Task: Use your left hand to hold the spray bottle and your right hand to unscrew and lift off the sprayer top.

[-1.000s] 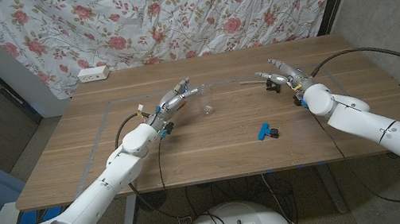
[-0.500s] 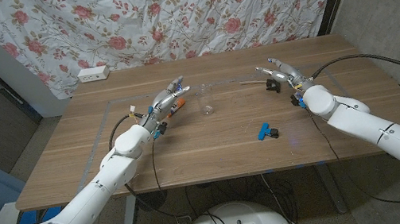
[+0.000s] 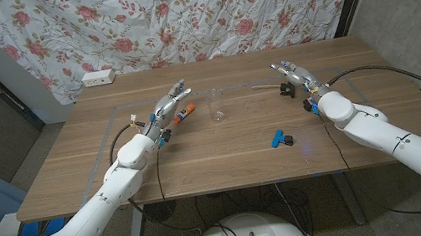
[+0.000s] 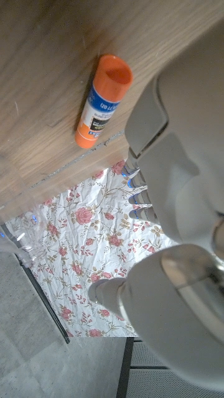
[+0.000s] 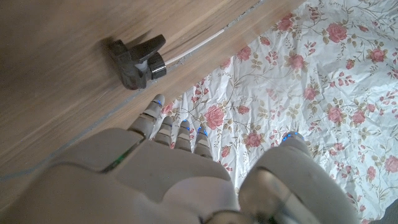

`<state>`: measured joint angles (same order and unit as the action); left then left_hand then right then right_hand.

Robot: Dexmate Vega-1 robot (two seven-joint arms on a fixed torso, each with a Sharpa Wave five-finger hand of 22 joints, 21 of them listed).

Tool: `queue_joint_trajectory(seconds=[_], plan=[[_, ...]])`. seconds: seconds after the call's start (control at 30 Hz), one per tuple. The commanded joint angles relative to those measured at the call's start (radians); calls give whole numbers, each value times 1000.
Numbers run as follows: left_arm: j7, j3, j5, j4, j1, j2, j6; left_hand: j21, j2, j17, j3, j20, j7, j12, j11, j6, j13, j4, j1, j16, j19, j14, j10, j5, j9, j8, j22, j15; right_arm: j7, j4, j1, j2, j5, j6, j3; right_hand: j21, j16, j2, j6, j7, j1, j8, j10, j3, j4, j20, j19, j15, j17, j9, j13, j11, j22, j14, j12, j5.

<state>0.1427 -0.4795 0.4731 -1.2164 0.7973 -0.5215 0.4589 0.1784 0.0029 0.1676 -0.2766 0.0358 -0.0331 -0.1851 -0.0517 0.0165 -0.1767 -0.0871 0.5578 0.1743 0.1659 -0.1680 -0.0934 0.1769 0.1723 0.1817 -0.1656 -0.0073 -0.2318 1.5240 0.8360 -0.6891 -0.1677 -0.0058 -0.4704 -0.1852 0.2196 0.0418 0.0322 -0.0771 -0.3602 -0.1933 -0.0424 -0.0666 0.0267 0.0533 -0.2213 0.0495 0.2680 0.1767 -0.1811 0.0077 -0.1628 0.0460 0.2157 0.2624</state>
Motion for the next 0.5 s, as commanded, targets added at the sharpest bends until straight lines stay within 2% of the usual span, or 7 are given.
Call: queue_joint_trajectory(seconds=[0.03,0.17,0.33,0.5], plan=[[7,21,34,35,23,13,43,6,15,3,0,26,-3,-7,-1,-14,1,14,-21,8,23,5,7,5,2,6,-4,-1,21,-67,6,53,-99,120,24,0,8,-17,9,-4,15,-4,-21,0,13,-15,2,-27,-3,0,-1,-7,-3,-2,6,-4],[19,31,50,45,29,10,54,7,23,3,1,27,-5,-8,-2,-16,1,18,-30,10,22,12,9,7,2,6,-4,0,20,-82,6,73,-118,150,26,4,14,-23,13,-1,27,-2,-32,2,18,-23,12,-40,-8,-1,0,-16,-3,-24,4,-7],[0,50,65,55,41,20,76,7,40,4,8,16,-6,-3,-2,-18,1,35,-67,10,26,17,-4,9,2,4,-5,4,30,-109,0,102,-153,184,31,5,18,-27,13,1,38,1,-39,4,22,-33,19,-38,-14,-1,1,-15,-3,-45,1,-8],[-17,64,76,65,48,33,93,7,54,5,8,14,-6,-5,-1,-22,1,44,-84,10,26,18,-2,11,2,4,-5,5,50,-144,-10,127,-186,212,32,5,20,-35,12,15,51,3,-49,6,29,-38,23,-33,-18,-1,2,-13,-3,-56,0,-9]])
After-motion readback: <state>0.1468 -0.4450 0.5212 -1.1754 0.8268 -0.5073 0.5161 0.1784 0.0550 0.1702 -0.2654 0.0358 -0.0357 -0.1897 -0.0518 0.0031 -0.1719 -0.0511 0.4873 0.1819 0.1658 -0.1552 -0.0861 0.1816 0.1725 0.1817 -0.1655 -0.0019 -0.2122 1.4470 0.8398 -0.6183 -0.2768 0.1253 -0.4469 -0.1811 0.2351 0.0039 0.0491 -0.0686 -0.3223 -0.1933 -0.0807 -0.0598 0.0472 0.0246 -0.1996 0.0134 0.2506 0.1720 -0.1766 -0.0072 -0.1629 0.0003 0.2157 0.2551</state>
